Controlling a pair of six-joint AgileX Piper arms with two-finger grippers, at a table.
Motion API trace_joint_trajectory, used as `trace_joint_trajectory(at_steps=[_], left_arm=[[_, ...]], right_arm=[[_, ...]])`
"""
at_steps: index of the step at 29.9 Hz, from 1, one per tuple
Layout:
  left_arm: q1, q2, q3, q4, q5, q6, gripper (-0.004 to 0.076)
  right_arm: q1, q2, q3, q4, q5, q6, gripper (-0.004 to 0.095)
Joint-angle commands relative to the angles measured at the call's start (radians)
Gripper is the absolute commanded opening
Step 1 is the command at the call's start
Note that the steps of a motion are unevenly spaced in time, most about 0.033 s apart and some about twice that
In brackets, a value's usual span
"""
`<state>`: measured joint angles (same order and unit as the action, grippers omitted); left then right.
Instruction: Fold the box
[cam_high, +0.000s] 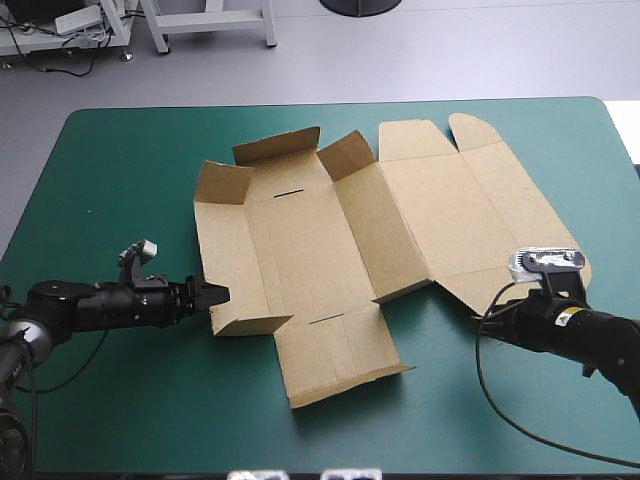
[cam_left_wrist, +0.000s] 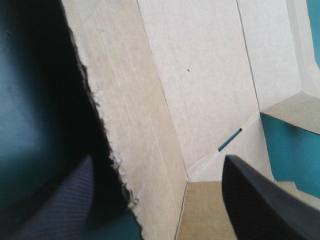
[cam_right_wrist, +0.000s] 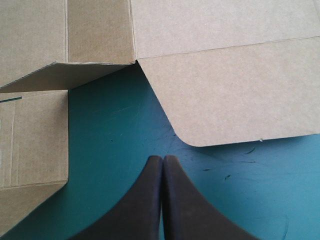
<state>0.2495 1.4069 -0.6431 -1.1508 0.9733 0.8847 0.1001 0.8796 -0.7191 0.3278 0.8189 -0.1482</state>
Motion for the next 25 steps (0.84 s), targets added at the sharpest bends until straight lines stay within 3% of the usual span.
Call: trace_joint_trajectory(at_steps=[1, 14, 25], left_arm=[[-0.041, -0.023, -0.020, -0.063, -0.007, 0.006, 0.0517], [-0.104, 0.049, -0.022, -0.145, -0.021, 0.050, 0.0505], [-0.104, 0.070, -0.022, -0.147, 0.020, 0.085, 0.0242]], right_arm=[[-0.005, -0.002, -0.034, 0.018, -0.040, -0.009, -0.0025], [-0.005, -0.002, -0.034, 0.020, -0.036, -0.009, -0.0025], [-0.005, -0.002, -0.034, 0.018, -0.039, -0.007, -0.0025]])
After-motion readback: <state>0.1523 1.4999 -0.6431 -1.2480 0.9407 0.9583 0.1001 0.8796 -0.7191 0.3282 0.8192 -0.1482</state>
